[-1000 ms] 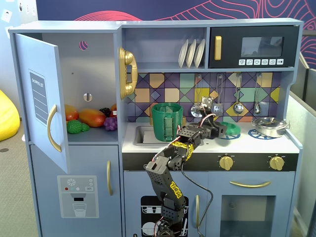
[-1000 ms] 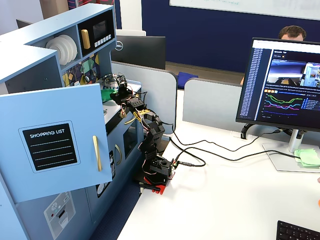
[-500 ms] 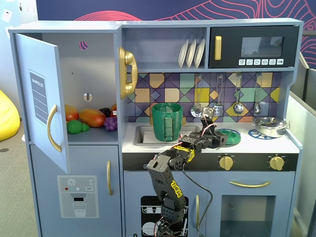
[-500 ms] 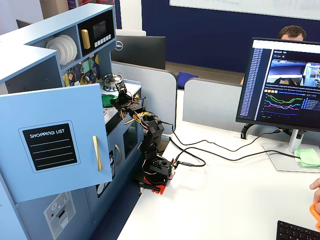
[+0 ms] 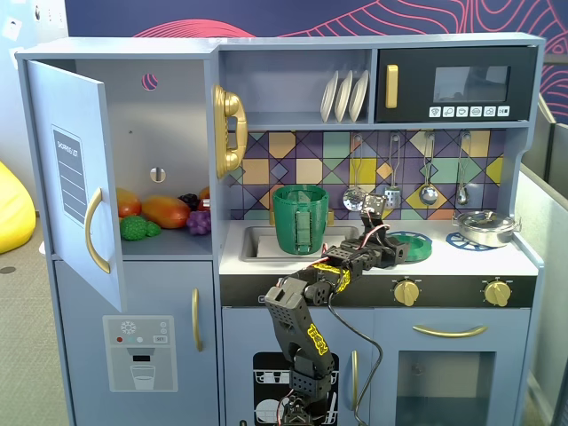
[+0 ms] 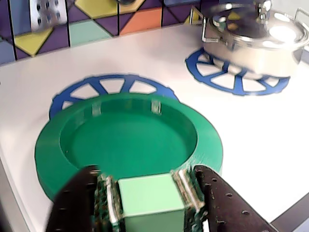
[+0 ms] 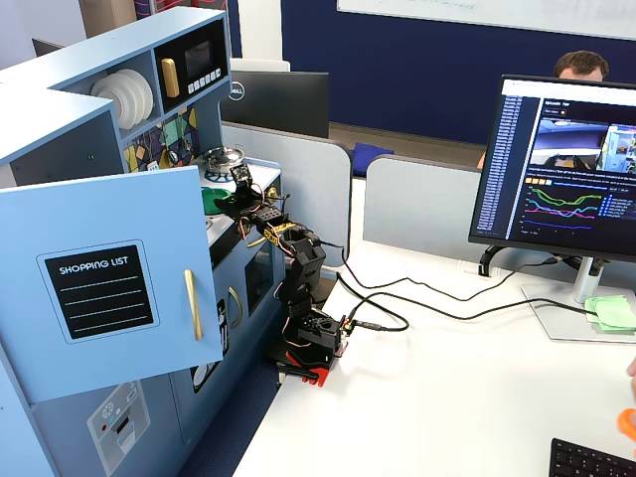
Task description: Take off the lid from the green recipient and place it on the counter
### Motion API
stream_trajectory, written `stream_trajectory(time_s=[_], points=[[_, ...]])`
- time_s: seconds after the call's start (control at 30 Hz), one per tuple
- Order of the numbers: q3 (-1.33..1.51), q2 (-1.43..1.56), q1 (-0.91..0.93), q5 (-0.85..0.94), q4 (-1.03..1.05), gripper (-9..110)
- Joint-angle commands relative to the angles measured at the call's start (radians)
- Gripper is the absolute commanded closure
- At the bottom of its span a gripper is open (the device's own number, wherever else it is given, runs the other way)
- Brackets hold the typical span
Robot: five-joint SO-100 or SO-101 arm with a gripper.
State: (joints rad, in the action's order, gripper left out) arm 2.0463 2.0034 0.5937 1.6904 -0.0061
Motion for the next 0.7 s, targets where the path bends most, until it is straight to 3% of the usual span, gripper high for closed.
stream_trajectory(time_s=[0.0,0.2,0.43,0.57,0.67], points=[[-0.041,0.087,-0.015,0.002,0.0,80],[-0.097,0.321,-0.046,0.046,0.252,83],[-0.189,0.632,-0.117,0.052,0.894,86],[-0.1,0.79,-0.192,0.054,1.16,88],[0.044,0.894,-0.255,0.089,1.23,91]])
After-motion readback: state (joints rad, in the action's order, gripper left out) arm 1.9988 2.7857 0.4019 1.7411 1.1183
